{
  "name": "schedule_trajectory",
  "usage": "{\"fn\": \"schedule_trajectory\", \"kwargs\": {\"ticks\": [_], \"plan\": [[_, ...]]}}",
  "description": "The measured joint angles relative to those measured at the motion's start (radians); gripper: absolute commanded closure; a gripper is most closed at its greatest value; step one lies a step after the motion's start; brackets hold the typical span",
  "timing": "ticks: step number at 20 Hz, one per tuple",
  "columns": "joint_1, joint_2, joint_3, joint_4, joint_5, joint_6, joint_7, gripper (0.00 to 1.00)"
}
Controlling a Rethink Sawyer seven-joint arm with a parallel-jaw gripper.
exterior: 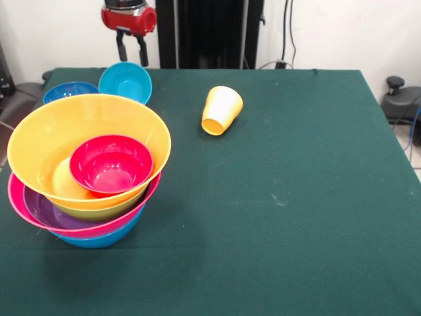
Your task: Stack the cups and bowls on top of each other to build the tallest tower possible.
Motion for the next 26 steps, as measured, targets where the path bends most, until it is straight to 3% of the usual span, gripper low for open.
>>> {"fn": "schedule_trajectory", "kwargs": {"ticks": [17, 26], "plan": [[0.014, -0.014, 0.019, 0.0, 0.001, 0.0, 0.0, 0.0], [0.006, -0.082, 0.095, 0.001, 0.053, 0.06, 0.0, 0.0]]}}
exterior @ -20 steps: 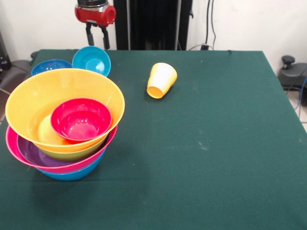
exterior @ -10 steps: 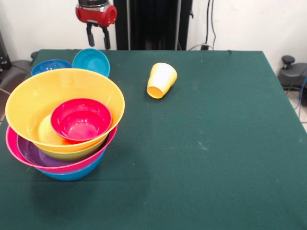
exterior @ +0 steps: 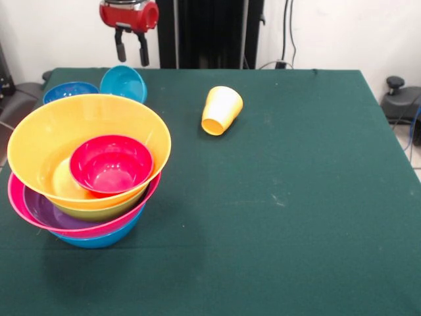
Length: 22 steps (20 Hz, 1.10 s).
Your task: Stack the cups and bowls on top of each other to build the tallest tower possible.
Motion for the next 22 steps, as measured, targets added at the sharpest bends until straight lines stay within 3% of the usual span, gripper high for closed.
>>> {"fn": "schedule_trajectory", "kwargs": {"ticks": [6, 12, 22], "plan": [[-0.009, -0.046, 0.056, 0.0, 0.051, 0.067, 0.0, 0.0], [-0.01, -0.048, 0.092, -0.007, 0.055, 0.086, 0.0, 0.0], [0.037, 0.104, 0.076, -0.094, -0.029, 0.036, 0.0, 0.0]]}}
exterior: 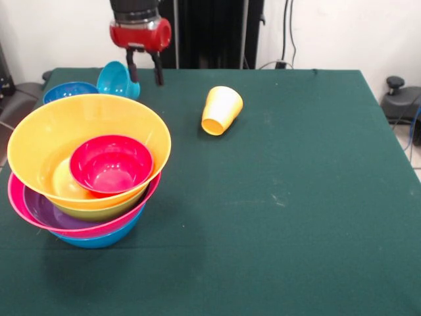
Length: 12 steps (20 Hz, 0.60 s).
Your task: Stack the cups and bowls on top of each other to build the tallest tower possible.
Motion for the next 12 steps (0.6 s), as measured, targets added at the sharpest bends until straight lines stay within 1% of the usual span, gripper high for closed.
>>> {"fn": "schedule_trajectory", "kwargs": {"ticks": [1, 2, 5, 8, 10, 12], "plan": [[0.005, 0.033, -0.001, -0.013, -0.017, -0.018, 0.0, 0.0], [0.005, 0.036, -0.001, -0.015, -0.019, -0.019, 0.0, 0.0], [0.002, 0.093, -0.002, -0.033, -0.042, -0.045, 0.0, 0.0], [-0.011, 0.129, -0.002, -0.037, -0.054, -0.061, 0.0, 0.0], [-0.02, 0.141, -0.002, -0.036, -0.059, -0.063, 0.0, 0.0], [-0.037, 0.137, 0.0, -0.028, -0.059, -0.063, 0.0, 0.0]]}}
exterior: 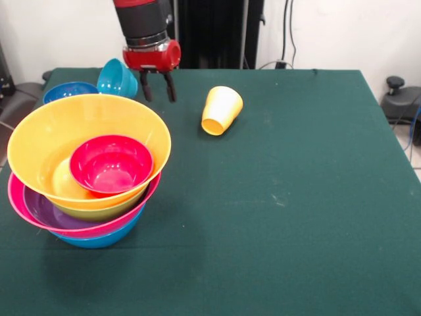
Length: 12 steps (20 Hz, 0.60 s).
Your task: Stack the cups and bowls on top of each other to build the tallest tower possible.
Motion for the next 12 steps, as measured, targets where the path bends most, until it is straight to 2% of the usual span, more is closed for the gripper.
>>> {"fn": "schedule_trajectory", "kwargs": {"ticks": [3, 9, 12], "plan": [[-0.025, -0.024, 0.011, 0.016, 0.005, 0.0, 0.0, 0.0], [-0.097, -0.124, 0.045, 0.06, 0.046, 0.014, 0.0, 0.0], [-0.113, -0.144, 0.046, 0.064, 0.045, 0.014, 0.0, 0.0]]}}
